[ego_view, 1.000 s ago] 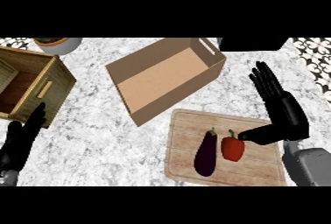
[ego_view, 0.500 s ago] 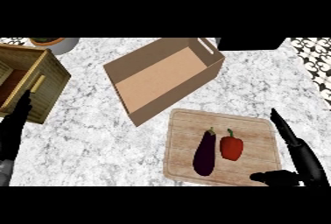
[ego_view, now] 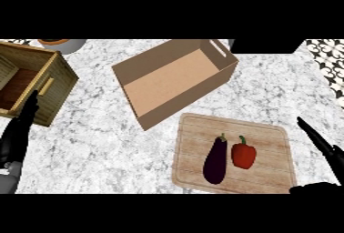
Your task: Pick the bell pepper from the cutting board and place it in the cardboard box
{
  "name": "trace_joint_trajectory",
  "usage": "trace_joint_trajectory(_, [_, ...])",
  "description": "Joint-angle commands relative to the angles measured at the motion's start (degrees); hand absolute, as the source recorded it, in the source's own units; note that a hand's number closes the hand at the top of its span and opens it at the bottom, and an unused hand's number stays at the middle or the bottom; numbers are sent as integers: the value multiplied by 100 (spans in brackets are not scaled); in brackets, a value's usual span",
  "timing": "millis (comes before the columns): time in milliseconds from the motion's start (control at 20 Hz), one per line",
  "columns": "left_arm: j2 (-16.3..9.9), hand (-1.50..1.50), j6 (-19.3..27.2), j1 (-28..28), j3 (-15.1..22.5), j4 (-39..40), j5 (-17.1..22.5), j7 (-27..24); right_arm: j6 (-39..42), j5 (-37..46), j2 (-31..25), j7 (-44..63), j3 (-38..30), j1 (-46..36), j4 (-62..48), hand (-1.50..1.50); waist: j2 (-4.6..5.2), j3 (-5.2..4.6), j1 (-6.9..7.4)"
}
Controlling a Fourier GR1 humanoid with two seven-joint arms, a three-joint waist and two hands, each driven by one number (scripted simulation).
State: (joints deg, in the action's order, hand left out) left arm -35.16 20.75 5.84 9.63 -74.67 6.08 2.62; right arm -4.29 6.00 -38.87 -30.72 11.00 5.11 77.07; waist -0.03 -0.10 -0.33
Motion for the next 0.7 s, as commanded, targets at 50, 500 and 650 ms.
trace_joint_trajectory(50, [130, 0, 35, 38, 42, 71, -157, -43, 396, 784, -568, 1291, 489, -372, 511, -150, 6, -4, 71])
trace_joint_trajectory(500, [113, 0, -171, 40, -144, -97, -203, -12, 1742, 1434, -344, 3401, 1323, -1267, 857, -150, 9, 6, 98])
trace_joint_trajectory(650, [345, 0, -233, -30, -298, 306, -303, -344, 2155, 1450, -128, 3401, 1103, -1611, 442, -150, 12, 8, 73])
